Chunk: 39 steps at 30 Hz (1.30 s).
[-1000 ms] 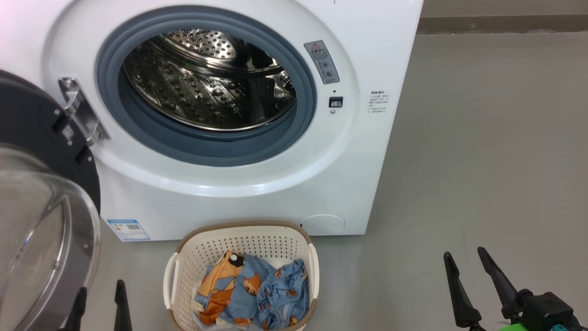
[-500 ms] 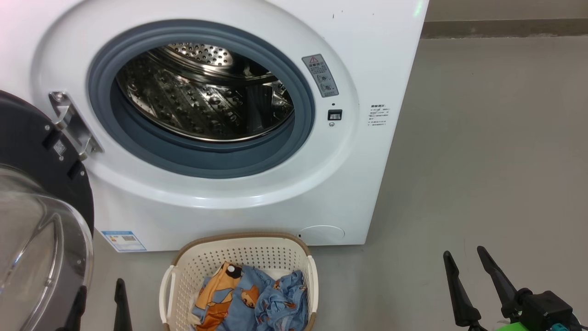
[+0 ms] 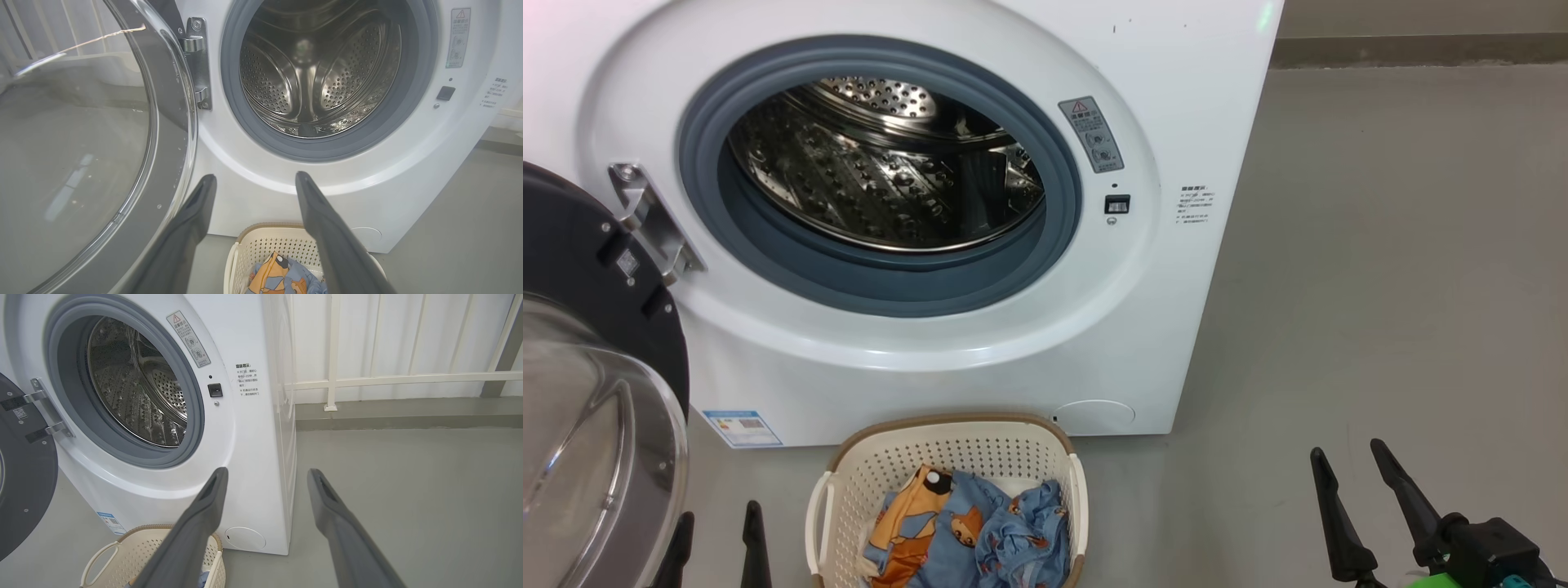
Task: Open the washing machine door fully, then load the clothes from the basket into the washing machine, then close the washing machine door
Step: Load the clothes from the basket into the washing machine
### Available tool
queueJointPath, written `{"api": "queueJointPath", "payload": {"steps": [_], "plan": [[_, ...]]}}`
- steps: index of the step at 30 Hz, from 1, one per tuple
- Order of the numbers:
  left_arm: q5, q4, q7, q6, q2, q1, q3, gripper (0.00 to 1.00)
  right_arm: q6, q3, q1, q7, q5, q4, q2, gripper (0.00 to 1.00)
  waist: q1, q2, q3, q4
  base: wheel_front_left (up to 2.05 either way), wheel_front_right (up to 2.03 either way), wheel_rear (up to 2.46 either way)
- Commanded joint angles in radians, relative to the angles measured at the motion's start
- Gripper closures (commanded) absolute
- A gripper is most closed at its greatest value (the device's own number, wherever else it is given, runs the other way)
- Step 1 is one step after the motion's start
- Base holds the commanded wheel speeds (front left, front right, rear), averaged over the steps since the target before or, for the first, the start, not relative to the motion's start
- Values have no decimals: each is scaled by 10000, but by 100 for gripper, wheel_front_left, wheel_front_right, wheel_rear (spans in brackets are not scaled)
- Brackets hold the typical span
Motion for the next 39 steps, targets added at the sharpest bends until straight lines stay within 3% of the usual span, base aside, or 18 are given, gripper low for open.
{"api": "queueJointPath", "payload": {"steps": [1,26,39], "plan": [[-105,-295,-65,85,129,-202,285,0,27,215,-181,-74,27,-196,-83,0,0,0,17,0,0,0,0],[9,-75,-65,-129,129,-754,5,0,27,201,-668,-74,-6,-195,1,0,0,0,1134,-123,0,0,0],[-268,418,-65,-240,129,-1877,-359,0,27,152,-1262,-74,-46,-6,-6,0,0,0,2996,-46,0,0,0]]}}
